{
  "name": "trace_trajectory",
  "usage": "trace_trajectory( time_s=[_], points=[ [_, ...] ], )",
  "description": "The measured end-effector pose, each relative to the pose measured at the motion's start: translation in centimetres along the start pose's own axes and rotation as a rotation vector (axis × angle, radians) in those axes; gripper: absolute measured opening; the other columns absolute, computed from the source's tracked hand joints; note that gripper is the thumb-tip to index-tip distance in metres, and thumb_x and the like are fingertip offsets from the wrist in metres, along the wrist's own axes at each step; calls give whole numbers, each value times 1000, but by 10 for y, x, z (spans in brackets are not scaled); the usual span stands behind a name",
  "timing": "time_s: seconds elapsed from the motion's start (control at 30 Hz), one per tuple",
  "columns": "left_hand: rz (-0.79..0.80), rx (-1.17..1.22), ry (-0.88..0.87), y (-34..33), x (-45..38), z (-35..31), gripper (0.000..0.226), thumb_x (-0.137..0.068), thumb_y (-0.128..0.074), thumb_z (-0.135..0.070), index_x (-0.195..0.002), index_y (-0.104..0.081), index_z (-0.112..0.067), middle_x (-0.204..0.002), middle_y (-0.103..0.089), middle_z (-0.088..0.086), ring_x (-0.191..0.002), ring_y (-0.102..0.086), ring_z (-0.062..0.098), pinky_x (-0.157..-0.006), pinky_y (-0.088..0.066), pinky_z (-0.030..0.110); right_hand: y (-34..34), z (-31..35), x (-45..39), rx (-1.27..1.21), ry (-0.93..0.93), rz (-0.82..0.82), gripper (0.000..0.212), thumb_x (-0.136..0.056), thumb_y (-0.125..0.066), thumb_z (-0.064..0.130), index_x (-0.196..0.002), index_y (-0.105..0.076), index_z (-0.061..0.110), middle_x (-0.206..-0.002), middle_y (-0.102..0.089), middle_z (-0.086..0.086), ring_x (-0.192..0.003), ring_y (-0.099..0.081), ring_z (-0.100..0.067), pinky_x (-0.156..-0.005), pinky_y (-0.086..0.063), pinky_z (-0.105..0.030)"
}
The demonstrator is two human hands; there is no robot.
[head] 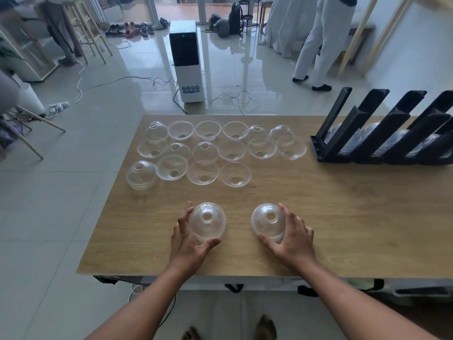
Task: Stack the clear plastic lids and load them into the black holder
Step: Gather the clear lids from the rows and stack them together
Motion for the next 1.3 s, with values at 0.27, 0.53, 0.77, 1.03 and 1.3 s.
trace_trajectory(
  time_s=[0.27,0.53,0.77,1.03,1.3],
  points=[
    [41,-86,13,-10,-5,7,114,-65,-94,-39,-149,-19,-27,-169,-10,-4,-147,-32,25,-111,-30,46,-2,-3,-3,-12,-36,5,104,-68,-62,85,-153,-25,39,-150,-48,10,-133,-44,-17,-97,-26,-40],
    [106,-102,4,-18,-4,11,123,-71,-91,-35,-157,-5,-16,-169,0,2,-153,-19,30,-120,-27,52,-3,-3,-4,-4,-68,3,107,-68,-65,84,-155,-24,37,-153,-45,10,-135,-42,-17,-99,-27,-42],
    [44,-9,-2,-9,-9,-1,127,-59,-78,-76,-155,-9,-31,-170,4,-3,-152,-9,12,-118,-25,42,0,2,-6,57,-67,-34,122,-58,-53,101,-157,-18,39,-160,-39,5,-136,-47,-21,-102,-37,-48],
    [3,-140,19,-9,-19,-1,98,-69,-53,-90,-150,-29,-40,-151,-45,-10,-134,-45,14,-100,-29,38,0,10,-15,106,-27,-21,108,-69,-48,95,-157,-24,37,-153,-48,8,-129,-50,-19,-92,-32,-39],
    [23,-135,31,-12,-20,6,100,-69,-50,-94,-151,-23,-44,-150,-44,-9,-133,-44,14,-104,-27,38,-2,4,-16,79,-41,6,114,-66,-50,97,-159,-18,40,-151,-49,8,-131,-47,-16,-98,-31,-39]
  ],
)
Point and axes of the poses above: each hand's wrist, its own x-axis away from the middle knuckle, its own y-axis out of the back of the hand, z = x × y, the point moved 10 cm from there along -x, towards the middle knuckle
